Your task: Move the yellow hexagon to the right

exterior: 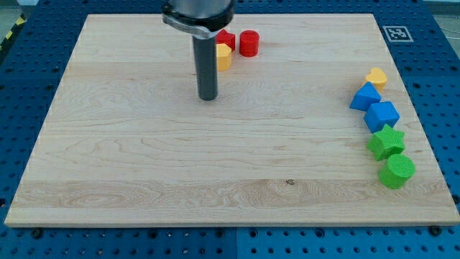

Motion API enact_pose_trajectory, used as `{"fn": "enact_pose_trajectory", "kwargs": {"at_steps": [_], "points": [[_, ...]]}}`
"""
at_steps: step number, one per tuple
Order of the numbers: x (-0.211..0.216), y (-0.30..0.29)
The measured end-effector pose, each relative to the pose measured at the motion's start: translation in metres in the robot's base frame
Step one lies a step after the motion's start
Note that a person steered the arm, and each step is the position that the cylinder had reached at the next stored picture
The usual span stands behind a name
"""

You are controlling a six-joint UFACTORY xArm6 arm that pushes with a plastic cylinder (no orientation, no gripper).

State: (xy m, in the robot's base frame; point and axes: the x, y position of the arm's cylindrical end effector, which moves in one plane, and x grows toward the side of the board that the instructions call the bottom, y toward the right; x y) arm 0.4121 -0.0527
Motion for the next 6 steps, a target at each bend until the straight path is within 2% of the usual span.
{"fn": "enact_pose_trajectory", "kwargs": {"at_steps": [1,2,6], "points": [[-0.017,-0.027],[-0.055,-0.029],[-0.079,-0.006]]}}
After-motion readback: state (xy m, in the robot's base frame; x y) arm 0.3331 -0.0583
